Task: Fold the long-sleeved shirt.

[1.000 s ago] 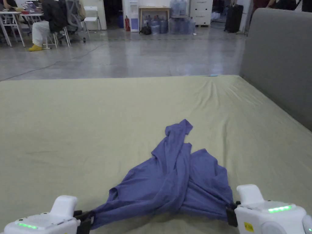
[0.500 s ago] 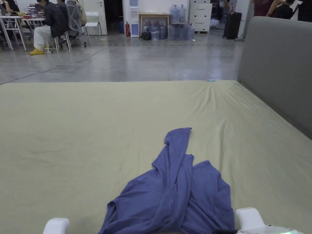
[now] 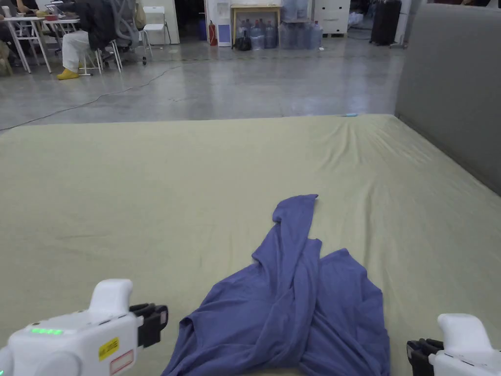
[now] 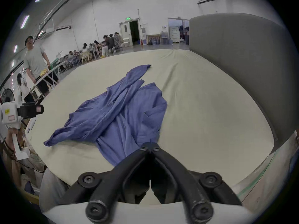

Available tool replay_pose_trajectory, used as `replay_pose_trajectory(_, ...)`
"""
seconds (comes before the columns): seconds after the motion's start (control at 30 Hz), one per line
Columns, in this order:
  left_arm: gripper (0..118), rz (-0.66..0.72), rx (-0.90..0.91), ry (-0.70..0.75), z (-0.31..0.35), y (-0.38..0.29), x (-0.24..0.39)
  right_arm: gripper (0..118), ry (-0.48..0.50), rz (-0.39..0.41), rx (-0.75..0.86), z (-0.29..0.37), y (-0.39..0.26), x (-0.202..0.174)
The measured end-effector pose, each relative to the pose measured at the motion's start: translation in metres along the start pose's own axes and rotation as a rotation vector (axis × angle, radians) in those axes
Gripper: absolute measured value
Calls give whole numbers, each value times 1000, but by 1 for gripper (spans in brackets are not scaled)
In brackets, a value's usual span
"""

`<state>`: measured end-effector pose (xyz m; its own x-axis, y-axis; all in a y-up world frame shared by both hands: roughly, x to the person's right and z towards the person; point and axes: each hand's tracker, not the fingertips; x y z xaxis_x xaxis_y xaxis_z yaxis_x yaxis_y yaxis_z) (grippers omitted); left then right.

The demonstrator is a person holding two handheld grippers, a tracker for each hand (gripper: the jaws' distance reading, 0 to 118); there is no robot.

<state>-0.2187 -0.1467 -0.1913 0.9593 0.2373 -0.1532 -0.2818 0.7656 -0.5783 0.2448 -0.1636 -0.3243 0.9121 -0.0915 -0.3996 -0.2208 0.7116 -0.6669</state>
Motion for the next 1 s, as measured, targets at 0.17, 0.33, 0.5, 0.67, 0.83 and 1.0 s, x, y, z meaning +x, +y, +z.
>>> replay_pose_trajectory(0.17,93,9,-99,47,-72,24,5,0,-2,-16,-5,5,3,2)
replay_pose_trajectory(0.33,92,-6,-167,117,-138,34,5,0,-9,-25,-10,4,-2,5)
replay_pose_trajectory(0.5,88,-51,-263,156,-188,32,14,0,-35,-24,-18,-6,2,10)
replay_pose_trajectory(0.67,48,-138,-313,237,-211,15,33,0,-43,-37,-28,-20,10,10)
replay_pose_trajectory(0.83,0,-164,-253,203,-189,29,45,0,-50,-6,-12,-41,51,-1)
replay_pose_trajectory(1.0,0,-179,-225,162,-174,45,43,0,-25,38,9,-95,138,-3)
